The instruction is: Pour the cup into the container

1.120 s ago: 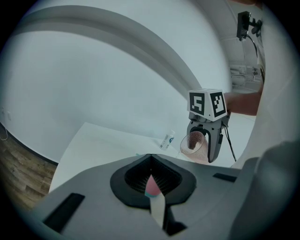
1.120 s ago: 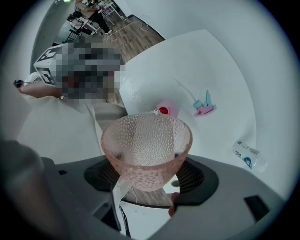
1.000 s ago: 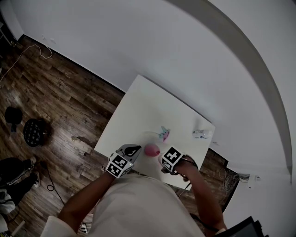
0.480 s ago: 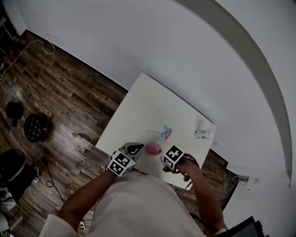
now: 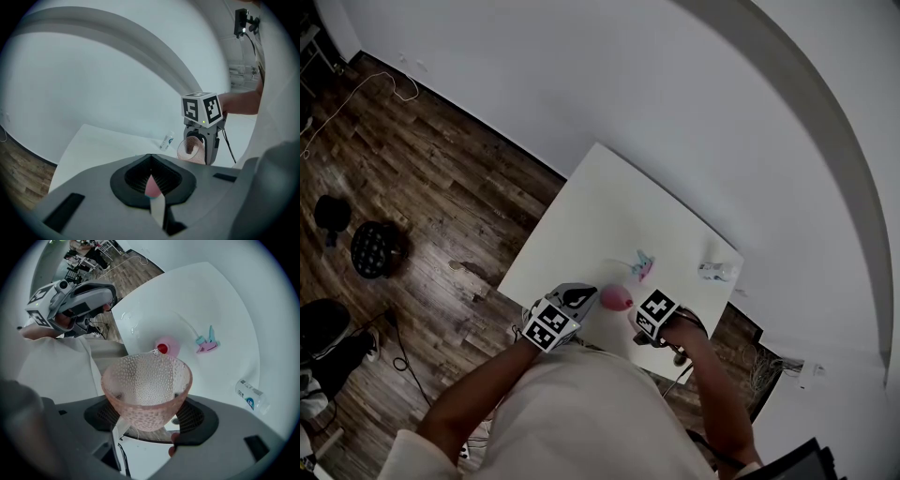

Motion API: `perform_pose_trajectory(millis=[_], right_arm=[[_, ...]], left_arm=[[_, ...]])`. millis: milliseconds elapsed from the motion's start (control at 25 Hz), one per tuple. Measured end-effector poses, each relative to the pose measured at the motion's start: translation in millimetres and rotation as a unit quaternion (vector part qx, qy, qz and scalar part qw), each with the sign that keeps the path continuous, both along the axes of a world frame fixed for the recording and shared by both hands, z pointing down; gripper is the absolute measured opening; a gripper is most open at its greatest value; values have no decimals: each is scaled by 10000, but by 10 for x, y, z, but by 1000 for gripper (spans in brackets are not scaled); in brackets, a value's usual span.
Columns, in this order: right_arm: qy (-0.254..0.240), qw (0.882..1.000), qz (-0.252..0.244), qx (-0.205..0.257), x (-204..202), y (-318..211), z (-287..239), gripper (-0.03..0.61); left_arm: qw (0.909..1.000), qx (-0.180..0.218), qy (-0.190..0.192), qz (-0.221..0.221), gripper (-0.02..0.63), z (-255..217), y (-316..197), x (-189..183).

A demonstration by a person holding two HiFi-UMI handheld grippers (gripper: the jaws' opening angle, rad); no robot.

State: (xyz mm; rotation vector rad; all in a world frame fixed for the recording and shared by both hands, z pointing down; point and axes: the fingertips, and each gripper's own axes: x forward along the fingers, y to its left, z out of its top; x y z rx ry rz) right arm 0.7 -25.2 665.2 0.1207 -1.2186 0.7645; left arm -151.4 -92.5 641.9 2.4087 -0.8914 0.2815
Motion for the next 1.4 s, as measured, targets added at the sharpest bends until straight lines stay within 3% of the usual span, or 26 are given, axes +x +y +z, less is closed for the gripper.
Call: perform_pose_trajectory(millis=[1400], right_arm=[[258,9991,-71,-330,29,5,216,357]], left_arm=[[9998,-27,17,-176,11,34,119,-131]])
